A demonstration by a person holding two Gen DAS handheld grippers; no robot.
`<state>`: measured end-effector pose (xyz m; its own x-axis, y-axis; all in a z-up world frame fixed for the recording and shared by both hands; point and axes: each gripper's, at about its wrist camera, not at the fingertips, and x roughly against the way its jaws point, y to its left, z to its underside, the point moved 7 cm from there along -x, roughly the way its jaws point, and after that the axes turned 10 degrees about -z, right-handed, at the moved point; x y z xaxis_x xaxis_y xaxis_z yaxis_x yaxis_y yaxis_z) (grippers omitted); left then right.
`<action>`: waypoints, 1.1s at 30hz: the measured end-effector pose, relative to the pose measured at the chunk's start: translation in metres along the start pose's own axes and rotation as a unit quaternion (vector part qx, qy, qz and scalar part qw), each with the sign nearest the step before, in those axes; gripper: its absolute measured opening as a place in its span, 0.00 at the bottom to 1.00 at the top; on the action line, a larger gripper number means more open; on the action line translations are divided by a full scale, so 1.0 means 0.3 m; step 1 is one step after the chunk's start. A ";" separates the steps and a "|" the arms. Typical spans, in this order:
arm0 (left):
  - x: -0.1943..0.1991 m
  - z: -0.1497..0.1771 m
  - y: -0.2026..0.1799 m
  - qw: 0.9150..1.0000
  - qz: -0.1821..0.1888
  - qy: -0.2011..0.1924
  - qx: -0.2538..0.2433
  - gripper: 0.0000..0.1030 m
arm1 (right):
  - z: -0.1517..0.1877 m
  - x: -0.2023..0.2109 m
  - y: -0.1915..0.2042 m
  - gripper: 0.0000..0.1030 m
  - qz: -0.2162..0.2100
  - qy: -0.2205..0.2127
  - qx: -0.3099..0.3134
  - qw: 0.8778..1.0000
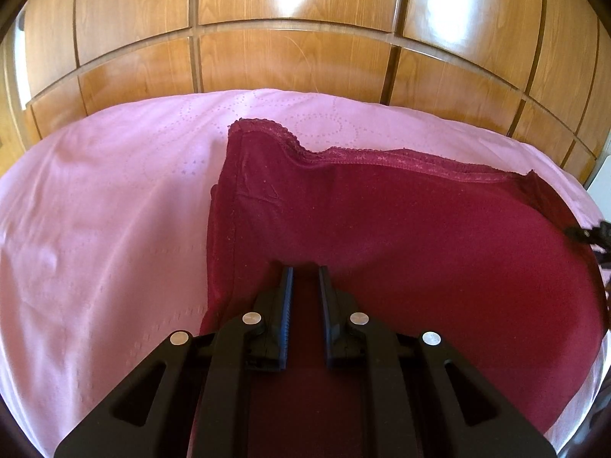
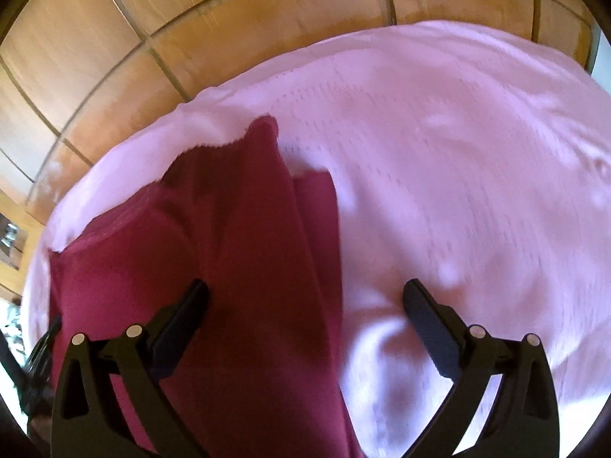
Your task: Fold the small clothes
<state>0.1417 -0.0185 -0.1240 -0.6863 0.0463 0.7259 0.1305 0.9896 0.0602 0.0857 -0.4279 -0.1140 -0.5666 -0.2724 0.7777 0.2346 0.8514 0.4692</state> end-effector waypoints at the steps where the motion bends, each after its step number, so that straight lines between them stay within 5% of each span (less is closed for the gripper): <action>1: 0.001 0.001 -0.001 1.000 0.000 -0.001 0.000 0.11 | 0.019 0.010 0.001 0.98 -0.006 0.002 0.000 1.000; 6: 0.001 0.003 -0.001 1.000 0.002 -0.004 0.003 0.11 | 0.115 0.056 0.035 0.97 -0.035 0.003 0.012 0.999; 17: 0.002 0.004 -0.001 1.000 0.000 -0.006 0.004 0.11 | 0.167 0.056 0.108 0.72 -0.058 0.001 0.014 0.998; 21: 0.002 0.004 -0.001 1.000 -0.003 -0.006 0.001 0.11 | 0.165 0.052 0.118 0.60 -0.051 0.002 0.024 0.998; 27: 0.007 0.002 0.002 1.000 -0.001 0.000 -0.001 0.11 | 0.154 0.085 0.137 0.28 -0.043 -0.004 0.037 0.998; 33: 0.049 0.007 0.069 0.998 0.038 0.023 0.042 0.11 | 0.141 0.112 0.165 0.26 -0.031 -0.005 0.062 0.998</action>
<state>0.1329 0.0030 -0.1136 -0.6434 0.1167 0.7566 0.1190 0.9915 -0.0517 0.0449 -0.3758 -0.0824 -0.5844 -0.3233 0.7443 0.0989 0.8820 0.4608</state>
